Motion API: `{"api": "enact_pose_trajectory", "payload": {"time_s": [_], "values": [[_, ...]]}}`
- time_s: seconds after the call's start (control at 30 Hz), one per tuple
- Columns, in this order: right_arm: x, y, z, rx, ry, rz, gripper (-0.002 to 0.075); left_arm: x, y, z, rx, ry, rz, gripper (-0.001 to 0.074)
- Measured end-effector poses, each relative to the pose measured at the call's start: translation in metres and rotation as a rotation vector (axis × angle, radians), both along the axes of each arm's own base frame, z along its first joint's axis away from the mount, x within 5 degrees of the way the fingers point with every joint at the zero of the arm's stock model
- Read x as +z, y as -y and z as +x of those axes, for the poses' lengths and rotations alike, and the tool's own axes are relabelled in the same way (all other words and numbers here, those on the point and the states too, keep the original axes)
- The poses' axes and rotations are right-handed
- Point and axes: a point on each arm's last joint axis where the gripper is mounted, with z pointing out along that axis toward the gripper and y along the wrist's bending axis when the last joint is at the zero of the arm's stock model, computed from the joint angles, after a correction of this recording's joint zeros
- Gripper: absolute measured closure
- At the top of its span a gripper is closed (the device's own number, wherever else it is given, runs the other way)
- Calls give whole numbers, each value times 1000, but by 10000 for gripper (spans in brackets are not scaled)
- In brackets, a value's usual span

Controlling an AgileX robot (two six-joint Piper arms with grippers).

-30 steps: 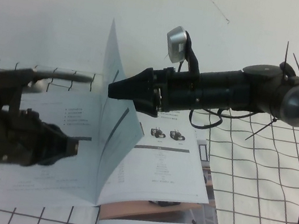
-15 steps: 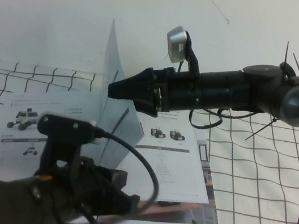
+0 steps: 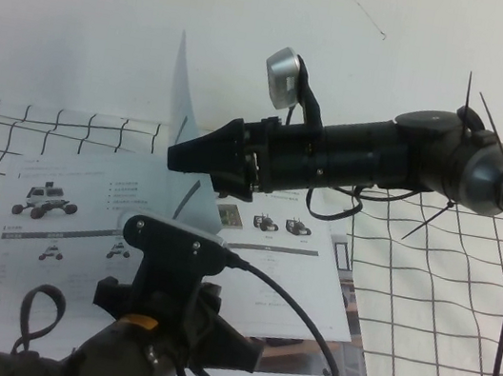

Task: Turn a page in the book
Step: Open the closed book

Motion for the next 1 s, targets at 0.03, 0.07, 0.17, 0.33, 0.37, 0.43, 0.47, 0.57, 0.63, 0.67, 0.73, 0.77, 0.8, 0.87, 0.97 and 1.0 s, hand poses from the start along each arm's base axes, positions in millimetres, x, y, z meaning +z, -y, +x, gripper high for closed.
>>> {"api": "enact_pose_trajectory", "payload": {"time_s": [0.03,0.07,0.17,0.33,0.37,0.43,0.47,0.57,0.63,0.67,0.73,0.77,0.8,0.87,0.97,1.0], "values": [[0,0,0,0,0,0,270,0,0,1,7,6,3,737],[0,0,0,0,0,0,270,0,1,3,12,16,6,737],[0,0,0,0,0,0,270,2,1,5,31,34,7,737],[0,0,0,0,0,0,270,1,-7,9,125,0,-21,737],[0,0,0,1,5,1,270,0,-9,9,149,-12,-29,737],[1,0,0,3,25,4,270,-1,-13,11,189,-33,-43,737],[3,0,0,5,40,7,270,-2,-14,12,200,-39,-47,737],[16,2,0,5,95,16,270,-2,-15,12,213,-46,-52,737],[26,5,1,7,139,16,270,-2,-16,13,223,-50,-55,737],[32,6,1,13,166,12,270,-3,-16,12,227,-53,-57,737],[44,8,2,26,224,-5,270,-3,-17,12,242,-57,-61,737],[49,8,3,35,254,-13,270,-3,-18,12,252,-60,-63,737],[54,8,3,43,285,-24,270,-3,-18,12,261,-65,-65,737],[60,9,4,65,343,-65,270,-4,-19,12,277,-73,-62,737],[61,13,6,96,432,-185,274,-5,-21,11,291,-91,-50,737],[58,15,6,107,452,-246,286,-6,-21,11,289,-97,-46,737]]}}
